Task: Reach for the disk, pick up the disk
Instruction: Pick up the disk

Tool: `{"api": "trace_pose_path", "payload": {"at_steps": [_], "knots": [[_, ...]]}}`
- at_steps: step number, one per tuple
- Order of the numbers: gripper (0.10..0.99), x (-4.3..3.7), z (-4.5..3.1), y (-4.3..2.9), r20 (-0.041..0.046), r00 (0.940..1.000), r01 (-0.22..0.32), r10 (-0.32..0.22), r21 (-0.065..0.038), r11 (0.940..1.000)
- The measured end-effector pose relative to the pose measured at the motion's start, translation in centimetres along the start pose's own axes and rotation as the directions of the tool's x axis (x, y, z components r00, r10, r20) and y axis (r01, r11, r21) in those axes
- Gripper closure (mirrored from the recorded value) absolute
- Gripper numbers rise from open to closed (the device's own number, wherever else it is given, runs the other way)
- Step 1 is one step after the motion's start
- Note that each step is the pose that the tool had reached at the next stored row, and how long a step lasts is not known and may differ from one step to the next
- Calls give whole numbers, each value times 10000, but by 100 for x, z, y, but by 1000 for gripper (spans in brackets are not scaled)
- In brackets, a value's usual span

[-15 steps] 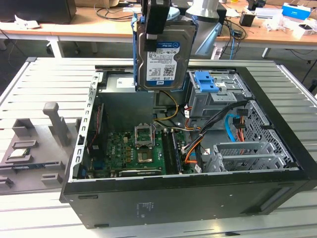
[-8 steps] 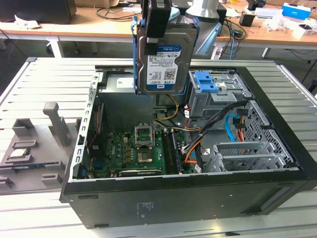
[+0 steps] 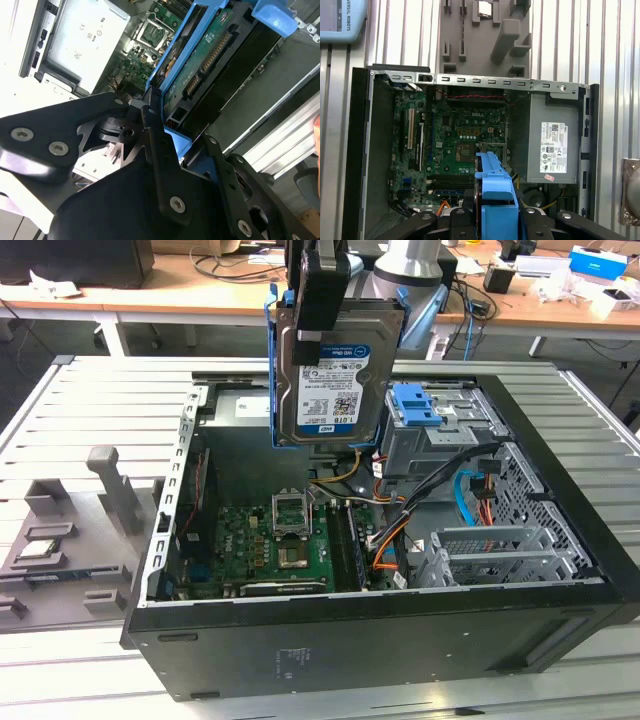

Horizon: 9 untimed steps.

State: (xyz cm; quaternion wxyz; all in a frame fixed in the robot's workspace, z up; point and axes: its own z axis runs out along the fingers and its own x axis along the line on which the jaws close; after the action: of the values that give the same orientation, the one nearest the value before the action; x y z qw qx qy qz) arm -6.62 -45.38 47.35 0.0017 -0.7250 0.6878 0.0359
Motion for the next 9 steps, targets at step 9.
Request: {"api": "trace_pose_path", "payload": {"at_steps": [9], "knots": [[718, 186, -9, 10, 0, 10000, -1, 1, 0, 10000]]}}
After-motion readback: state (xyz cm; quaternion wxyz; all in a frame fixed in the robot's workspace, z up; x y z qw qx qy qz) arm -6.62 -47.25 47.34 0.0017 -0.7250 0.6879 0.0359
